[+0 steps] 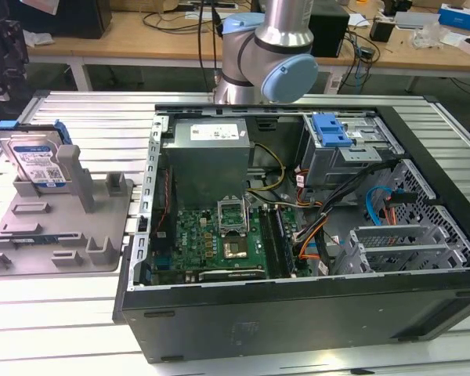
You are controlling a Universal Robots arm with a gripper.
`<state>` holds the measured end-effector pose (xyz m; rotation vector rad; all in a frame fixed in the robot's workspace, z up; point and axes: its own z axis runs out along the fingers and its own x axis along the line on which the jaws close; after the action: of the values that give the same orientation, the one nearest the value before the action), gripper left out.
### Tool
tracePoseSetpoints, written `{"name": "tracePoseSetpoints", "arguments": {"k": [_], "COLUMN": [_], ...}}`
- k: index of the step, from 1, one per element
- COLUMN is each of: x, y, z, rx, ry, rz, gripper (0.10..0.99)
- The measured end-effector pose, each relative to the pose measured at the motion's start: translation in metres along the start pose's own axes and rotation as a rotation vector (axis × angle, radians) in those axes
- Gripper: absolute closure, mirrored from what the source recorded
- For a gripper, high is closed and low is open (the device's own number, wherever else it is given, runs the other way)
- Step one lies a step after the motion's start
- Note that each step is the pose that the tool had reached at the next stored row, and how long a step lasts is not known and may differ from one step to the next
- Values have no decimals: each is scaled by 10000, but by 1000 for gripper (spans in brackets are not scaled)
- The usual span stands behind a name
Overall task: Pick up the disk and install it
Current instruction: 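Pick up the disk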
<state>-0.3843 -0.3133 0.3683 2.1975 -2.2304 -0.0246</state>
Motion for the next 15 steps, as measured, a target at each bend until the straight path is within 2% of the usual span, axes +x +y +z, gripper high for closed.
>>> {"name": "tracePoseSetpoints", "arguments": {"k": [6, 15], "x": [2, 2], "y": [138, 149], "z": [18, 32], "rx": [52, 58], "ry": [-1, 3], "rz": [1, 120], "gripper": [604, 604]}}
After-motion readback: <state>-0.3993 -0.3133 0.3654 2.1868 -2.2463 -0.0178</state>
